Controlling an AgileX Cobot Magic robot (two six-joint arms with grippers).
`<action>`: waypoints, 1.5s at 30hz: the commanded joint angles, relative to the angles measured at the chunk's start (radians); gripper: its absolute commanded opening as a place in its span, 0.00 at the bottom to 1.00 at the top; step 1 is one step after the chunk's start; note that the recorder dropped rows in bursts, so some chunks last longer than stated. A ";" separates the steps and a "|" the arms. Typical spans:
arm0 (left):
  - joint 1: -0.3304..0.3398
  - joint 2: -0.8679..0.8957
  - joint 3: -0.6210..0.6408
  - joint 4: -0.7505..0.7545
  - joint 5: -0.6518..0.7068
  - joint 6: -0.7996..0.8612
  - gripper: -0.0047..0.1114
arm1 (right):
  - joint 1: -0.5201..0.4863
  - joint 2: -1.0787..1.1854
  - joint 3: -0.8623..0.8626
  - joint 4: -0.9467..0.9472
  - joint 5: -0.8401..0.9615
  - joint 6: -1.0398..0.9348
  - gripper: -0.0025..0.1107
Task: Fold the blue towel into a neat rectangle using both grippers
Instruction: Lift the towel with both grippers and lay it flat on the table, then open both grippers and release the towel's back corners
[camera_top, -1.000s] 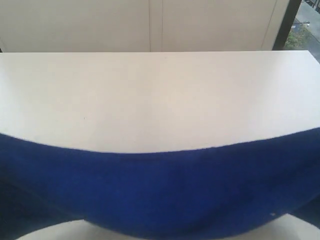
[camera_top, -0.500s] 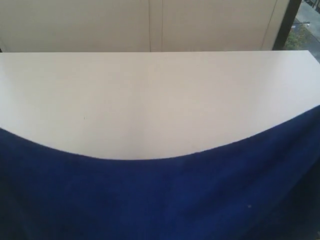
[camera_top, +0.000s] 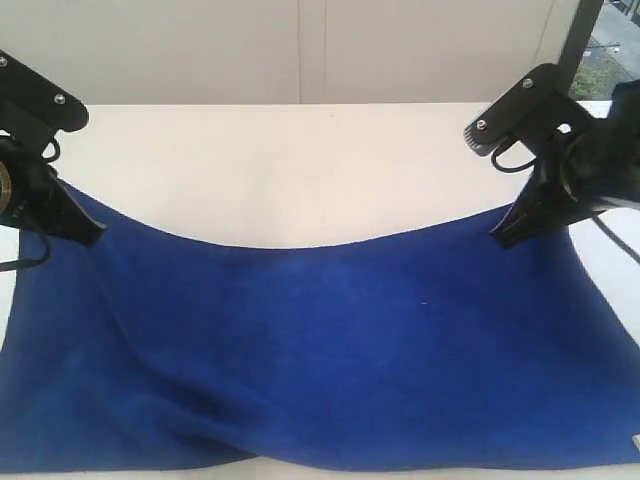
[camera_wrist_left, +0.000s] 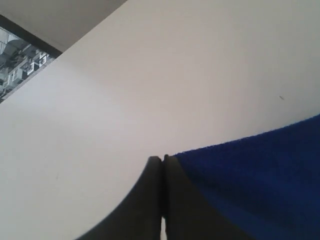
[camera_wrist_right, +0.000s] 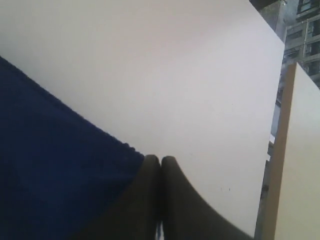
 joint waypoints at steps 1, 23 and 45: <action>0.113 0.094 -0.033 0.102 -0.109 -0.070 0.04 | -0.030 0.090 0.002 -0.252 -0.018 0.261 0.02; 0.209 0.485 -0.306 0.182 -0.116 -0.060 0.04 | -0.258 0.435 -0.220 -0.475 -0.160 0.512 0.02; 0.297 0.576 -0.368 0.227 -0.200 -0.085 0.04 | -0.258 0.575 -0.306 -0.611 -0.126 0.592 0.02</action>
